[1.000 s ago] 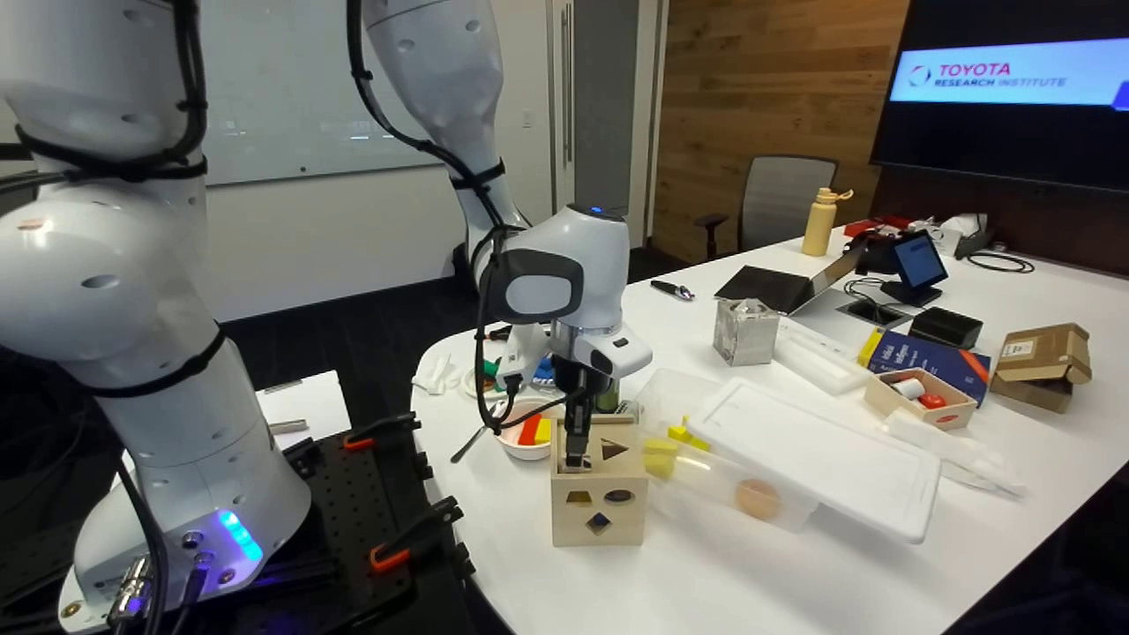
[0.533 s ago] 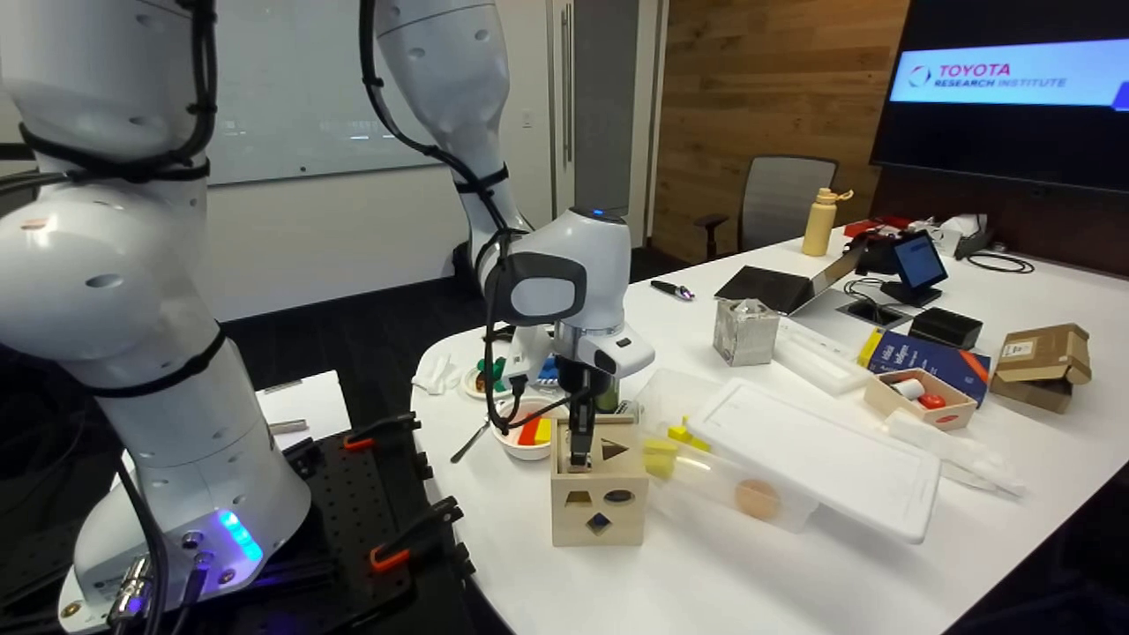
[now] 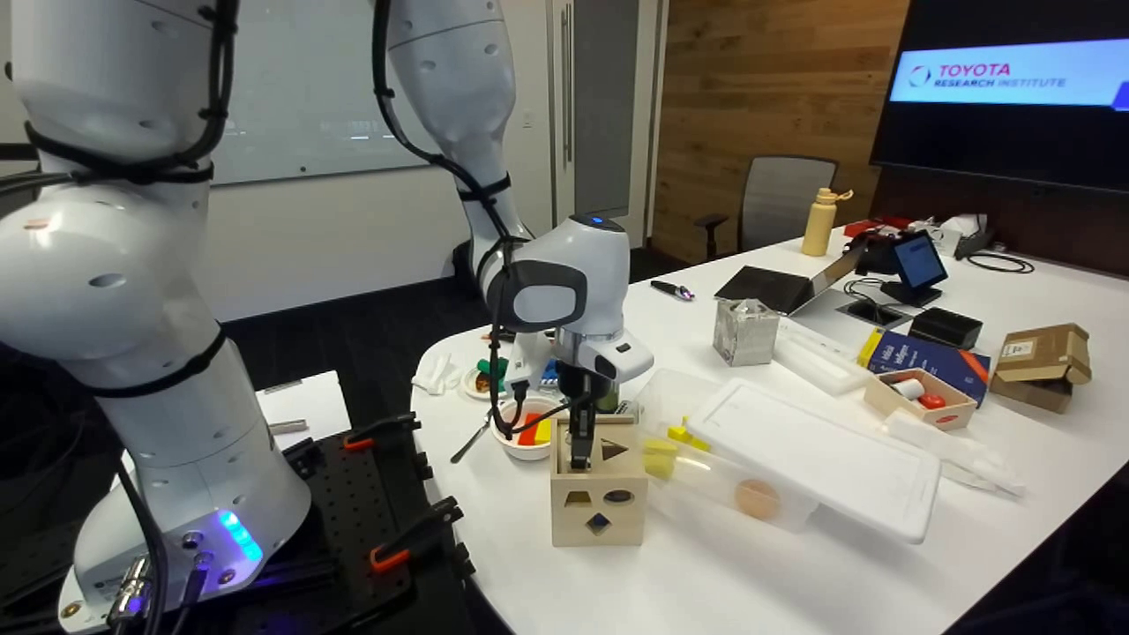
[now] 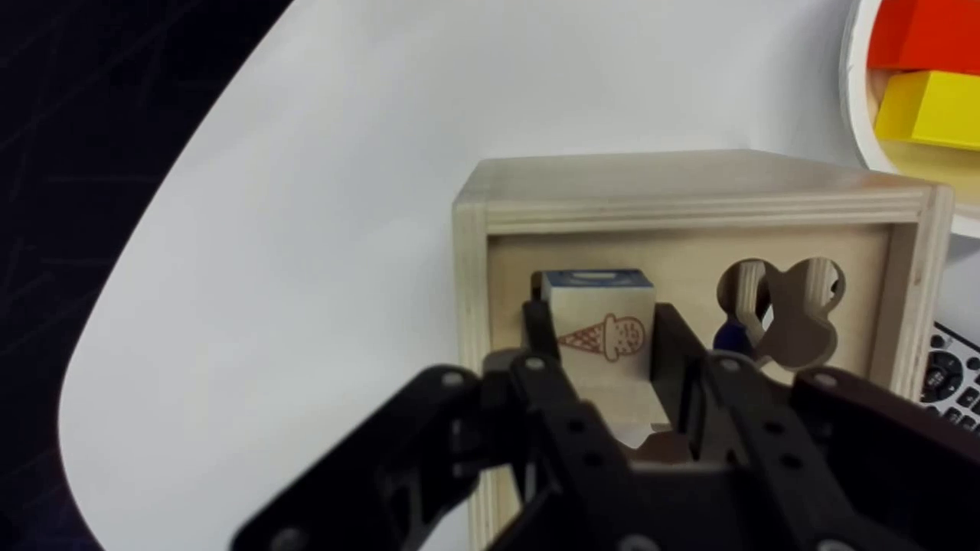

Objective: Put the white block in the toy box

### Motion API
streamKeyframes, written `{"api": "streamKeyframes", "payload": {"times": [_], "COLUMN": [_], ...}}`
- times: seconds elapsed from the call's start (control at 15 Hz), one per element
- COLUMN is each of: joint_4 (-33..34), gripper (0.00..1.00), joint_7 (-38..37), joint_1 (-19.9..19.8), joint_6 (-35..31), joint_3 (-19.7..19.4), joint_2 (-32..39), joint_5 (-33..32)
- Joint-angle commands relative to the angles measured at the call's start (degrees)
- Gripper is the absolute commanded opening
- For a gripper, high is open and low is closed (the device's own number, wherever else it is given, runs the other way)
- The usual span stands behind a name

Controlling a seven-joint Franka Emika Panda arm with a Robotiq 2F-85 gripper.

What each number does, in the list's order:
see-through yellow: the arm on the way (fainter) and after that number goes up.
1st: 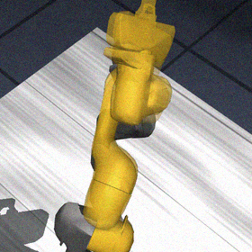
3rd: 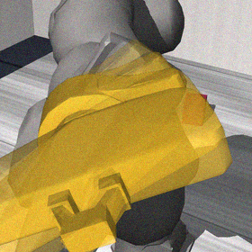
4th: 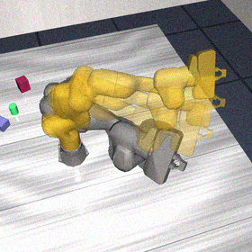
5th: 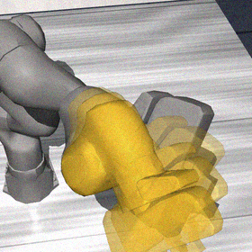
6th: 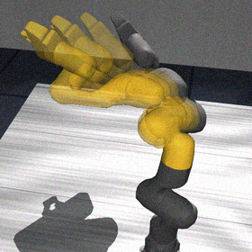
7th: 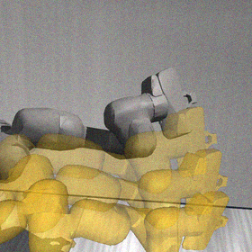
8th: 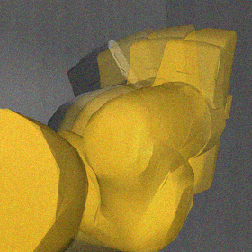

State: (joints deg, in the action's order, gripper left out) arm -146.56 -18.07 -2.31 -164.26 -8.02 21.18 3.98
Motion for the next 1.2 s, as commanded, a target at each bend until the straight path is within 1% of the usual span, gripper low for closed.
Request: {"api": "streamKeyframes", "payload": {"times": [0.0,0.2,0.27,0.33,0.53,0.67,0.73,0.87,1.0,1.13], "joint_4": [-0.37,-1.84,-2.54,-3.06,-5.01,-5.91,-6.12,-6.1,-6.24,-6.52], "gripper": [0.66,0.9,0.96,0.99,1.0,1.0,1.0,1.0,1.0,1.0], "joint_7": [-0.42,-1.95,-2.87,-4.06,-10.35,-16.68,-19.57,-22.66,-23.23,-21.53], "joint_1": [1.37,2.83,3.77,4.87,9.08,11.18,11.22,9.64,8.08,7.11], "joint_6": [-0.8,-0.39,0.52,1.2,4.84,7.86,9.48,12.95,15.49,17.22], "joint_3": [-0.83,-2.3,-2.52,-2.94,-3.88,-3.6,-2.56,1.04,4.31,6.56], "joint_2": [-0.55,-3.5,-5.46,-7.11,-14.14,-18.94,-21.2,-24.95,-27.85,-30.32], "joint_5": [0.71,-0.01,0.02,-0.2,-2.39,-6.72,-9.04,-10.77,-9.94,-7.55]}}
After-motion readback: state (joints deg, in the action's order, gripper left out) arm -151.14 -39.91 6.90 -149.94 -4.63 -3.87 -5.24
